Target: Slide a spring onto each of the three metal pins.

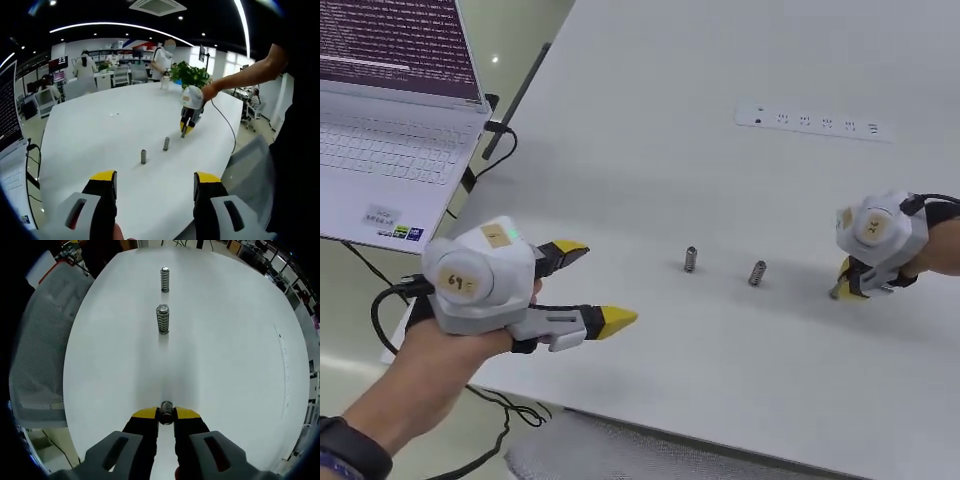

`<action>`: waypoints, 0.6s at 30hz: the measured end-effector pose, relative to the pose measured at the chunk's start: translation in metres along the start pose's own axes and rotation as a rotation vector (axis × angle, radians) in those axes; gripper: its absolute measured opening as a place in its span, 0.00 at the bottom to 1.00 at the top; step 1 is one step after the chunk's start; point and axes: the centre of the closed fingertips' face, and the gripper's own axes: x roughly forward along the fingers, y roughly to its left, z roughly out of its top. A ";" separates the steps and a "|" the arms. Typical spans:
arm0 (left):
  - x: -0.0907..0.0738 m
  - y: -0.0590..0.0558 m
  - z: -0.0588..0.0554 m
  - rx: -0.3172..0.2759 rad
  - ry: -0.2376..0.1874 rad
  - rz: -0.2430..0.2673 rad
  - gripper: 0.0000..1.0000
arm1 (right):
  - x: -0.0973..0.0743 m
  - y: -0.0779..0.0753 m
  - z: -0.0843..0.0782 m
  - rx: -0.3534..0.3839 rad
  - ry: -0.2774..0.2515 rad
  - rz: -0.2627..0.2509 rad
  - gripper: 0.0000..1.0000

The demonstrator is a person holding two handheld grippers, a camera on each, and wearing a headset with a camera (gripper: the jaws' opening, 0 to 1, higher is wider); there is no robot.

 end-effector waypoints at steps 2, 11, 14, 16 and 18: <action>0.000 0.001 -0.001 -0.002 0.000 0.001 0.58 | 0.001 0.000 -0.001 -0.001 0.006 -0.001 0.10; 0.001 0.003 -0.002 -0.004 -0.002 0.001 0.58 | -0.003 0.002 -0.003 0.002 0.017 0.000 0.19; 0.002 0.004 -0.002 -0.002 -0.001 -0.001 0.58 | -0.007 0.004 -0.002 0.007 0.008 0.004 0.23; 0.002 0.004 -0.001 -0.001 -0.002 -0.001 0.57 | -0.010 0.002 -0.003 0.014 0.005 -0.006 0.26; 0.002 0.005 -0.001 0.000 -0.004 -0.001 0.57 | -0.014 0.001 -0.004 0.017 0.002 -0.019 0.28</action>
